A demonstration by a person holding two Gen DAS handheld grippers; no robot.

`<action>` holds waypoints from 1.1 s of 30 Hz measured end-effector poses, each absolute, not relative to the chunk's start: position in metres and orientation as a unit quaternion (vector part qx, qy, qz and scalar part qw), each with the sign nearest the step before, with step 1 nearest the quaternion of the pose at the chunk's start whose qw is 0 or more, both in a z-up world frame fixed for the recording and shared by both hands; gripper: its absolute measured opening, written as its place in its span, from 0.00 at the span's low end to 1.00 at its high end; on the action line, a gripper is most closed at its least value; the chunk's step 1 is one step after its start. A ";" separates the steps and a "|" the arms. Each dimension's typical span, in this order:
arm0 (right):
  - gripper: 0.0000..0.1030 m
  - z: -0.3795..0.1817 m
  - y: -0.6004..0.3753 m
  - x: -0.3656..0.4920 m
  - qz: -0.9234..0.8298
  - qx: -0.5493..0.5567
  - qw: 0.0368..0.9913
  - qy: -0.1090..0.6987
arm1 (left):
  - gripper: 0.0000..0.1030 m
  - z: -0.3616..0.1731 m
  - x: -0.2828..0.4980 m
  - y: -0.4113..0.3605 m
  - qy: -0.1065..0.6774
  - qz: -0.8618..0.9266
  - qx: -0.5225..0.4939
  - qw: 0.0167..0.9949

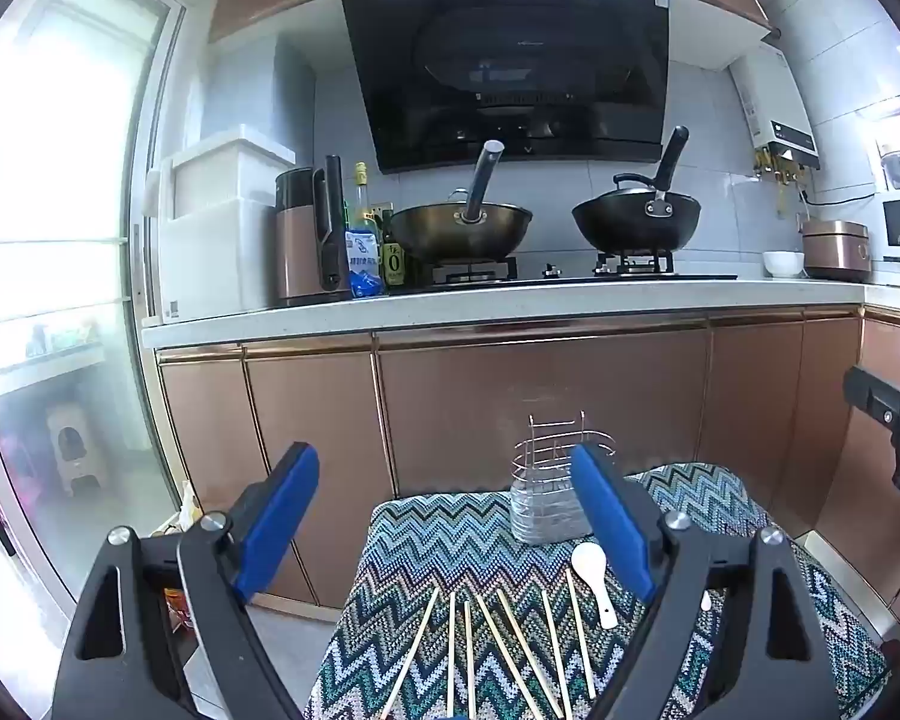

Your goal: Organize utensils

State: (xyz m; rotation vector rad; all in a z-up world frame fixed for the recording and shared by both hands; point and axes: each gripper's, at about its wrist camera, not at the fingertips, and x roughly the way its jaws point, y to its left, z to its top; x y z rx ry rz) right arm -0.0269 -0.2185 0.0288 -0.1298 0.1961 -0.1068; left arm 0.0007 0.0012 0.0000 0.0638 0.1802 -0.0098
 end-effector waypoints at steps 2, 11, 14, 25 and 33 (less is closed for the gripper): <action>1.00 0.028 -0.219 -0.027 -0.054 -0.057 0.992 0.098 | 0.83 0.000 0.002 0.003 0.092 -0.005 0.029 0.995; 1.00 0.024 -0.221 -0.027 -0.055 -0.062 0.991 0.101 | 0.83 -0.006 0.000 0.002 0.092 -0.010 0.033 0.995; 1.00 0.021 -0.222 -0.026 -0.056 -0.061 0.991 0.102 | 0.83 -0.003 0.003 0.000 0.095 -0.008 0.035 0.995; 1.00 0.019 -0.226 -0.026 -0.063 -0.059 0.991 0.101 | 0.83 -0.010 0.006 -0.005 0.107 -0.002 0.046 0.993; 1.00 0.019 -0.230 -0.026 -0.060 -0.047 0.992 0.097 | 0.83 -0.008 0.005 -0.004 0.104 0.008 0.057 0.993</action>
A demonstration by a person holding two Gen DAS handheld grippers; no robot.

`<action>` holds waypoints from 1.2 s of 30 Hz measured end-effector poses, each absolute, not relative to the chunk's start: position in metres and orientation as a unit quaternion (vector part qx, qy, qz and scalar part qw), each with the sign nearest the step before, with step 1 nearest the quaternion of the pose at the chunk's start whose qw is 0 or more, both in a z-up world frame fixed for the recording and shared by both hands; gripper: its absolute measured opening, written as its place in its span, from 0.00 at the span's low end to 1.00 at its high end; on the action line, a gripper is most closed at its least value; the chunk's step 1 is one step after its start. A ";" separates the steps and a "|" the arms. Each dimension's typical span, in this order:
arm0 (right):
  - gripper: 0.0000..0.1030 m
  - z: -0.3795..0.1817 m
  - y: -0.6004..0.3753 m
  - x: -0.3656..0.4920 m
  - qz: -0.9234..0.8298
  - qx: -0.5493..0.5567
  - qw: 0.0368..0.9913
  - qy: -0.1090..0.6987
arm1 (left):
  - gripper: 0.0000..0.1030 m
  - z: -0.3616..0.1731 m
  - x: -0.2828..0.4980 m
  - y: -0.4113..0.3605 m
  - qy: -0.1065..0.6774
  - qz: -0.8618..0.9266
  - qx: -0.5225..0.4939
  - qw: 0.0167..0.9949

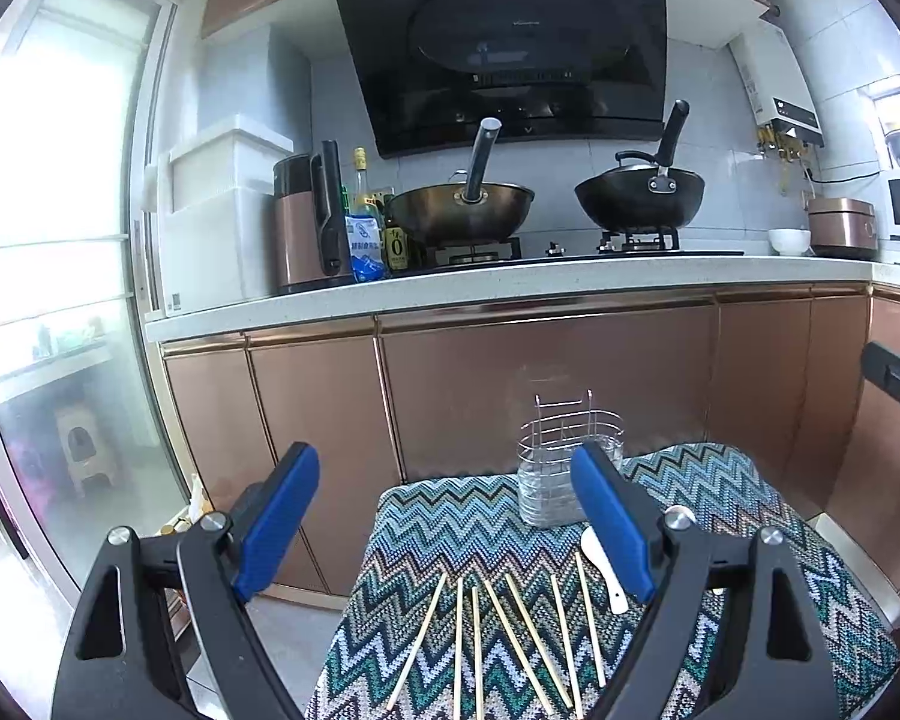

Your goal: Organize utensils

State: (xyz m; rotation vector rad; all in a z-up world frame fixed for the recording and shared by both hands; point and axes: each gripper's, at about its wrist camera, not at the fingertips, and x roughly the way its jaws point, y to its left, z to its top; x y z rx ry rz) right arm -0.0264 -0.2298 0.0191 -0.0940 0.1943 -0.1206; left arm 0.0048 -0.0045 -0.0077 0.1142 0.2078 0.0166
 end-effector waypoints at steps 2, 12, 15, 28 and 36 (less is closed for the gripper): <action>1.00 0.019 -0.230 -0.026 -0.058 -0.045 0.993 0.097 | 0.83 -0.007 0.004 -0.005 0.100 0.012 0.059 0.993; 1.00 0.013 -0.232 -0.025 -0.058 -0.045 0.991 0.108 | 0.83 -0.005 0.002 -0.007 0.092 0.024 0.062 0.994; 1.00 0.011 -0.232 -0.023 -0.060 -0.049 0.991 0.113 | 0.83 -0.004 0.004 -0.008 0.097 0.025 0.063 0.993; 1.00 0.004 -0.236 -0.019 -0.074 -0.048 0.989 0.115 | 0.83 -0.007 0.011 -0.015 0.109 0.022 0.077 0.991; 1.00 0.002 -0.248 -0.011 -0.078 -0.035 0.989 0.124 | 0.83 -0.005 0.023 -0.018 0.119 0.012 0.077 0.990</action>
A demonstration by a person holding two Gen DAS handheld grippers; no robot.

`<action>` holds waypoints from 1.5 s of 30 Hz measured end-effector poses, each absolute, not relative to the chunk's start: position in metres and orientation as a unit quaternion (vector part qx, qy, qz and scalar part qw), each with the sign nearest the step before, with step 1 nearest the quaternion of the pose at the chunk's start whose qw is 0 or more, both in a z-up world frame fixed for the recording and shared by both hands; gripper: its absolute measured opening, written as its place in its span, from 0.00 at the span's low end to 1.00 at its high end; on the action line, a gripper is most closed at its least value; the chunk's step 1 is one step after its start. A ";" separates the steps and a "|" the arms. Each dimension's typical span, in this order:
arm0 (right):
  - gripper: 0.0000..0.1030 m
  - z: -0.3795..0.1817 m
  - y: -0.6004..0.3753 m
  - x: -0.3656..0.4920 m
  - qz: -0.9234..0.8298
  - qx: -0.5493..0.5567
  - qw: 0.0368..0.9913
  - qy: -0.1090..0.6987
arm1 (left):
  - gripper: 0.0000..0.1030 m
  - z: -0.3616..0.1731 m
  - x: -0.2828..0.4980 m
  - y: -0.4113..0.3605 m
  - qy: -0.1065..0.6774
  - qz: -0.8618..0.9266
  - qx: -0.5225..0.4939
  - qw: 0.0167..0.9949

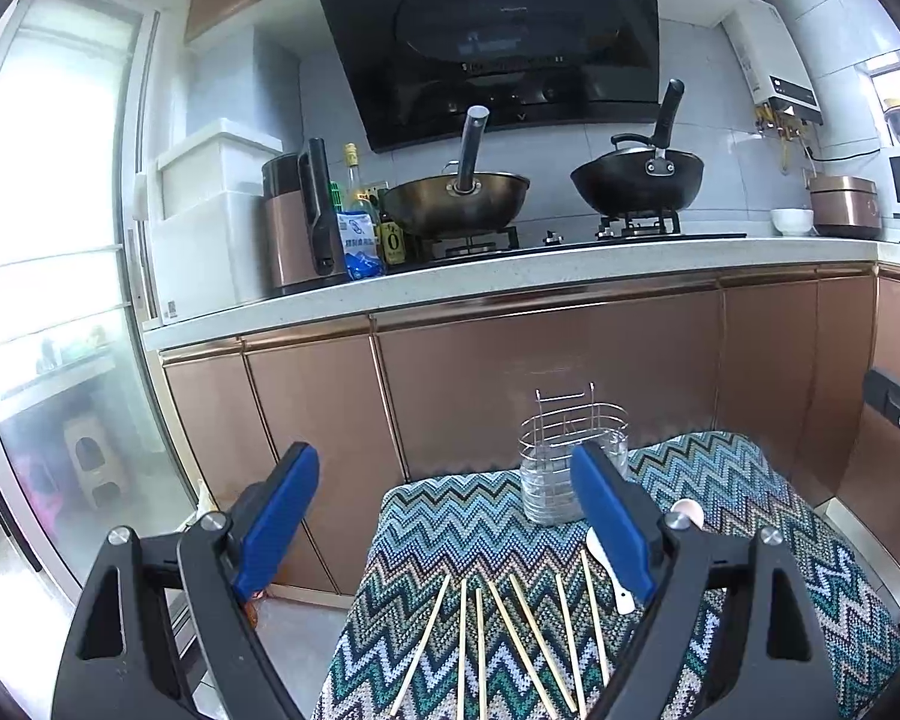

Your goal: Organize utensils

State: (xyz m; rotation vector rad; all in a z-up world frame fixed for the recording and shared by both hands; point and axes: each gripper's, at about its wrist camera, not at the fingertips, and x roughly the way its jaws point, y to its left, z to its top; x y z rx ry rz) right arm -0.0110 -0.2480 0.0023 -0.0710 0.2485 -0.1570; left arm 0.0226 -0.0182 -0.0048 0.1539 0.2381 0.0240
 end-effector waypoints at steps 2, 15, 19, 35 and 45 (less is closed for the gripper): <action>1.00 0.003 -0.250 -0.010 -0.079 -0.034 0.989 0.124 | 0.83 -0.002 0.026 -0.019 0.118 0.011 0.077 0.990; 1.00 0.012 -0.259 0.006 -0.064 -0.028 0.990 0.120 | 0.83 0.005 0.045 -0.026 0.121 0.006 0.082 0.989; 1.00 0.016 -0.266 0.009 -0.061 -0.019 0.992 0.109 | 0.83 0.006 0.052 -0.028 0.127 0.001 0.083 0.988; 1.00 0.016 -0.270 0.032 -0.059 -0.040 0.989 0.130 | 0.83 0.004 0.088 -0.020 0.143 0.014 0.068 0.987; 0.91 0.006 -0.291 0.071 -0.006 -0.015 0.981 0.195 | 0.83 -0.006 0.136 0.015 0.220 0.000 0.044 0.974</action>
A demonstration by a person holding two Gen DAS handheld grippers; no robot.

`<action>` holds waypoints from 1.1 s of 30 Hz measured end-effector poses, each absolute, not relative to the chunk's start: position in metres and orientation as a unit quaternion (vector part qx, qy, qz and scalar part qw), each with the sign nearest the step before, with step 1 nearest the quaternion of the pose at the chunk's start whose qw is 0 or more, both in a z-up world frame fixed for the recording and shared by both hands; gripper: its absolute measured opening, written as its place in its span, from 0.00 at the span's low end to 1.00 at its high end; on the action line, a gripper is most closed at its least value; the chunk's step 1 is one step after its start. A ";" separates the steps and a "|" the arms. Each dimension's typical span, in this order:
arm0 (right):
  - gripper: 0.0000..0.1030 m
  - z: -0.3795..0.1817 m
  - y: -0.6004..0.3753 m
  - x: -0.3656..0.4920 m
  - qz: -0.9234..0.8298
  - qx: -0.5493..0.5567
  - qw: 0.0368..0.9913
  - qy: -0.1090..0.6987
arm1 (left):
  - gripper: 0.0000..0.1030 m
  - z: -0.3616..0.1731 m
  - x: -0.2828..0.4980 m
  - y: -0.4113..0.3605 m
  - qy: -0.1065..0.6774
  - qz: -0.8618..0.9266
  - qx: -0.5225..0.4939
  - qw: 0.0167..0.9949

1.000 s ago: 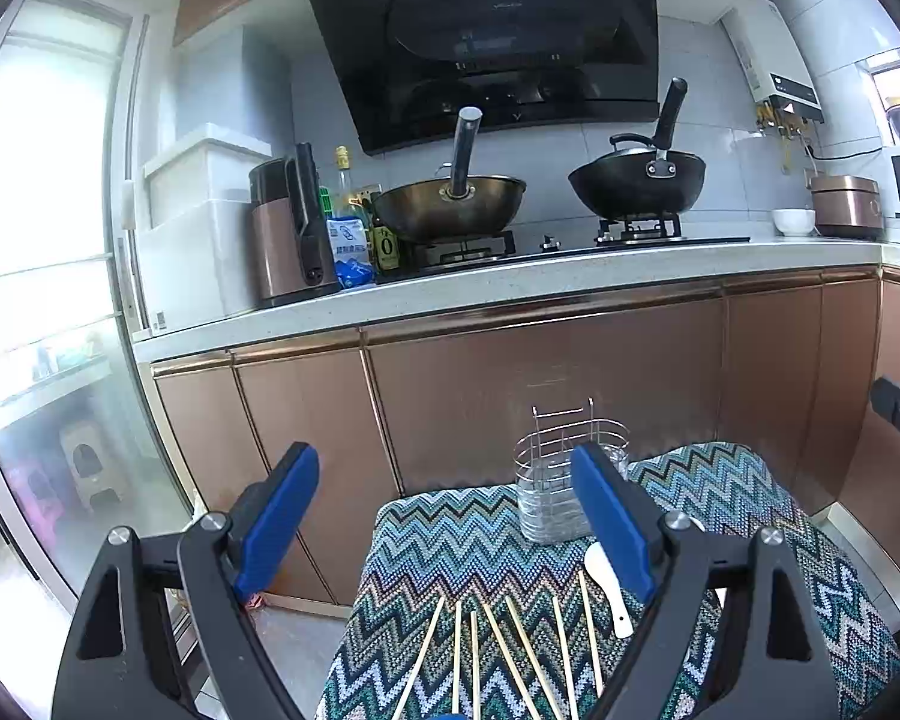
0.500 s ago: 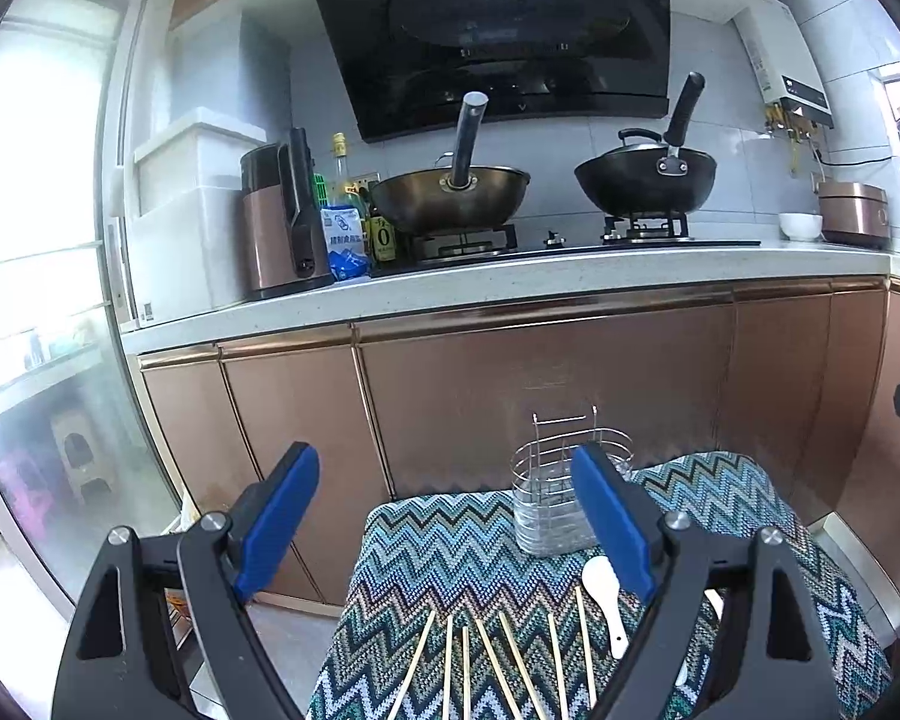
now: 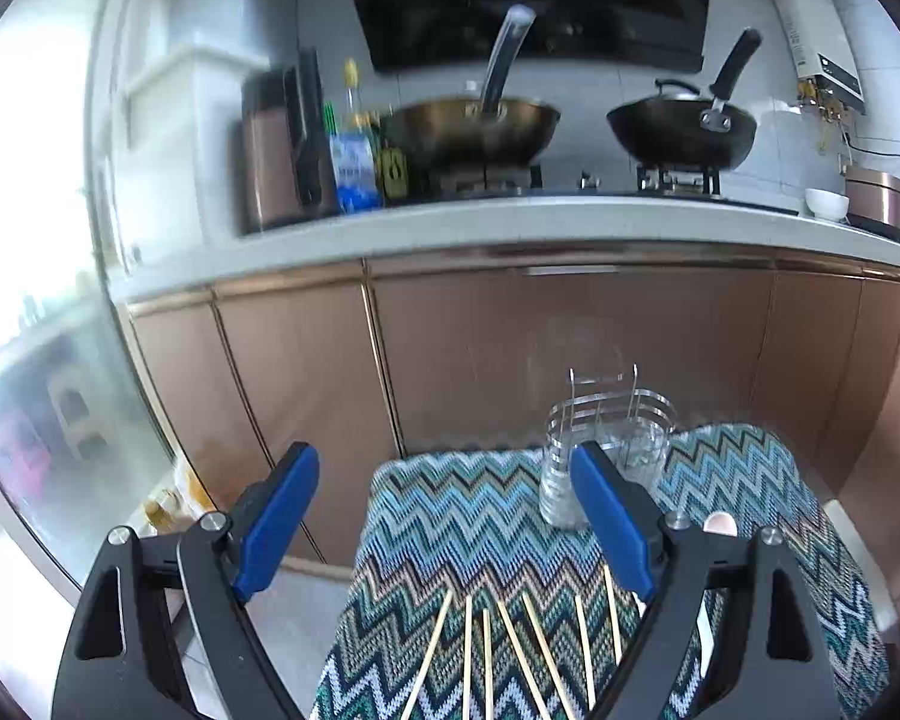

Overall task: Organize utensils
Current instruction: 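Grasp a bamboo chopstick with the left tool while the right tool grasps the pink spoon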

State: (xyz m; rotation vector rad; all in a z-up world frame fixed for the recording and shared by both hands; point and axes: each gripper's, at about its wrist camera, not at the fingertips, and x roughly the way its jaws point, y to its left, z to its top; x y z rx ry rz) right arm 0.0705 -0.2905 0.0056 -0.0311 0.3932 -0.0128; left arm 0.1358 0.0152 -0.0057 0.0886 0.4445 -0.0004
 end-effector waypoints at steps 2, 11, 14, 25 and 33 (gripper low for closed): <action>0.80 -0.004 -0.298 0.084 0.007 -0.003 0.975 0.223 | 0.83 -0.014 0.148 0.026 0.256 -0.027 0.025 0.966; 0.62 -0.067 -0.312 0.130 0.063 0.035 0.941 0.330 | 0.81 -0.091 0.198 0.042 0.433 -0.112 -0.038 0.894; 0.56 -0.087 -0.313 0.141 0.083 0.051 0.929 0.357 | 0.67 -0.121 0.215 0.046 0.488 -0.121 -0.058 0.862; 0.37 -0.150 -0.321 0.208 0.133 0.102 0.872 0.460 | 0.29 -0.198 0.266 0.047 0.592 -0.118 -0.088 0.793; 0.35 -0.185 -0.326 0.234 0.139 0.102 0.855 0.489 | 0.18 -0.216 0.288 0.054 0.619 -0.098 -0.079 0.775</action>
